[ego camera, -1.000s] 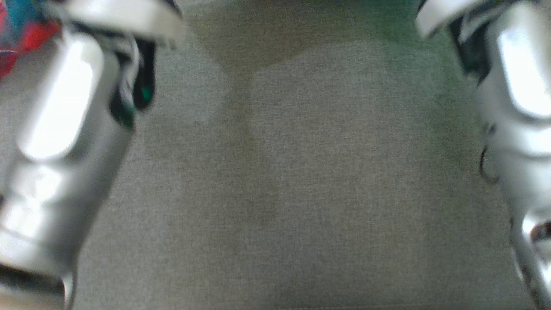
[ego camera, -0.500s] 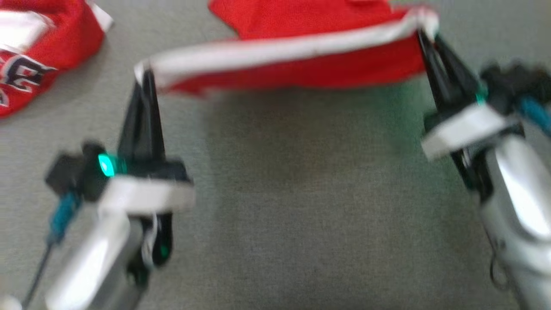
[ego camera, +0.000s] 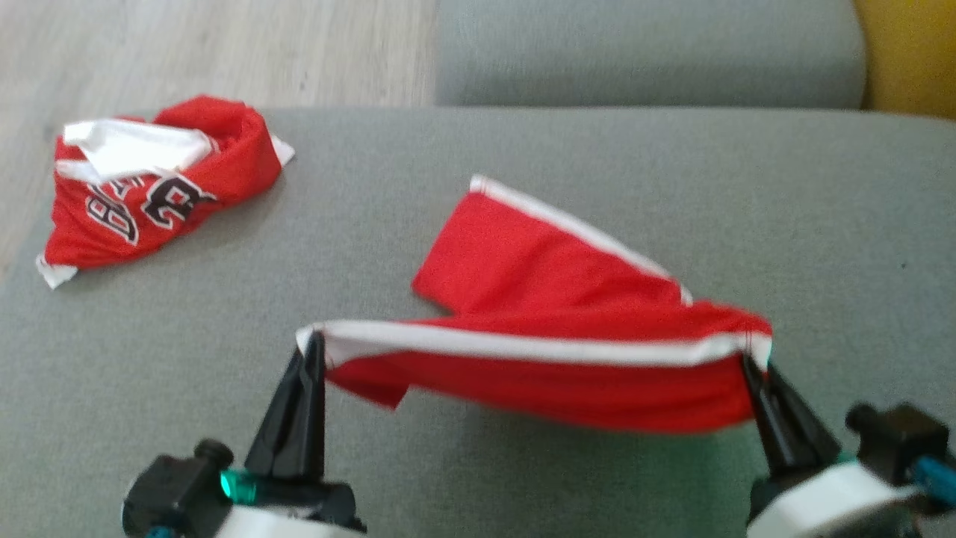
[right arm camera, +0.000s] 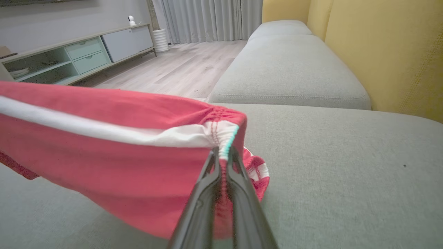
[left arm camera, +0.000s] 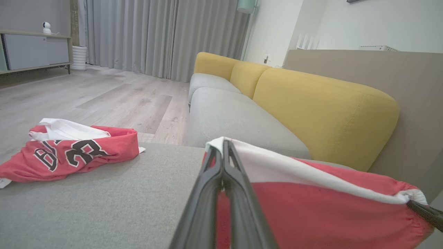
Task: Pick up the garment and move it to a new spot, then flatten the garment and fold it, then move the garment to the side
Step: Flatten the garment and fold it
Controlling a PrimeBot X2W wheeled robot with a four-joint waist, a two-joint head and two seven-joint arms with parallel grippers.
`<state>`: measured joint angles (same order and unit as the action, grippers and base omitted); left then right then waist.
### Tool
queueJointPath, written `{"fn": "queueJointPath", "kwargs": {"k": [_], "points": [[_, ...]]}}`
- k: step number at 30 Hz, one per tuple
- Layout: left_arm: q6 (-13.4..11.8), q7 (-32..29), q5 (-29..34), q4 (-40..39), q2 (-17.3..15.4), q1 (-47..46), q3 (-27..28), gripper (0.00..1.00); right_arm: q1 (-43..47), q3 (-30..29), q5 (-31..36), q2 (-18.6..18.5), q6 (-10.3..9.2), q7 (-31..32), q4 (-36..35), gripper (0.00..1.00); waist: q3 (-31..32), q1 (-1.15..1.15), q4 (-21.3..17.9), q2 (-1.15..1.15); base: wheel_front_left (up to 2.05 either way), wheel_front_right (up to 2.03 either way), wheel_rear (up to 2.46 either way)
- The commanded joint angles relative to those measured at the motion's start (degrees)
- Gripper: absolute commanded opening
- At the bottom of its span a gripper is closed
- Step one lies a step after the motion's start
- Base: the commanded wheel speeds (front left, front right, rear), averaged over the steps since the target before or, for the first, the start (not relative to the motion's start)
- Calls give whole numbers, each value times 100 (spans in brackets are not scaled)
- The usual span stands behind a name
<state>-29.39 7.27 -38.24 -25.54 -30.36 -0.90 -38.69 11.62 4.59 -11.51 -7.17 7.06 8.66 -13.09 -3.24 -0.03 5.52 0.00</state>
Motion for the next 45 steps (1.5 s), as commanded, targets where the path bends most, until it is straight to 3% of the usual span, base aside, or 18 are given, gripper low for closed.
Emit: {"fn": "queueJointPath", "kwargs": {"k": [1,6,14,19,26,32,39,45], "points": [[-101,-118,35,-350,-204,-70,157,0,123,54,15,22,43,181,-486,0,164,3,-24,0,0,0,0],[-102,-189,-82,-337,-176,87,72,0,464,97,-34,193,43,369,-695,0,23,3,-223,0,0,0,0],[298,-153,-111,463,-64,-501,94,0,113,66,-166,374,43,384,-338,0,-431,3,-465,0,0,0,0],[737,-270,24,1411,96,-1376,-28,0,-335,98,-257,416,43,191,106,0,-841,3,-614,0,0,0,0],[1390,-377,205,3084,629,-2947,-202,0,-1137,162,-416,427,43,-234,948,0,-1548,3,-858,0,0,0,0],[1785,-399,361,4287,1028,-4053,-318,0,-1640,264,-520,428,43,-479,1364,0,-2023,3,-977,0,0,0,0],[2044,-319,451,5374,1392,-4955,-356,0,-2084,390,-561,428,43,-721,1704,0,-2331,3,-1076,0,0,0,0],[1989,-298,447,6161,1570,-5246,-335,0,-2218,358,-491,429,43,-1007,1898,0,-2319,3,-1102,0,0,0,0]]}}
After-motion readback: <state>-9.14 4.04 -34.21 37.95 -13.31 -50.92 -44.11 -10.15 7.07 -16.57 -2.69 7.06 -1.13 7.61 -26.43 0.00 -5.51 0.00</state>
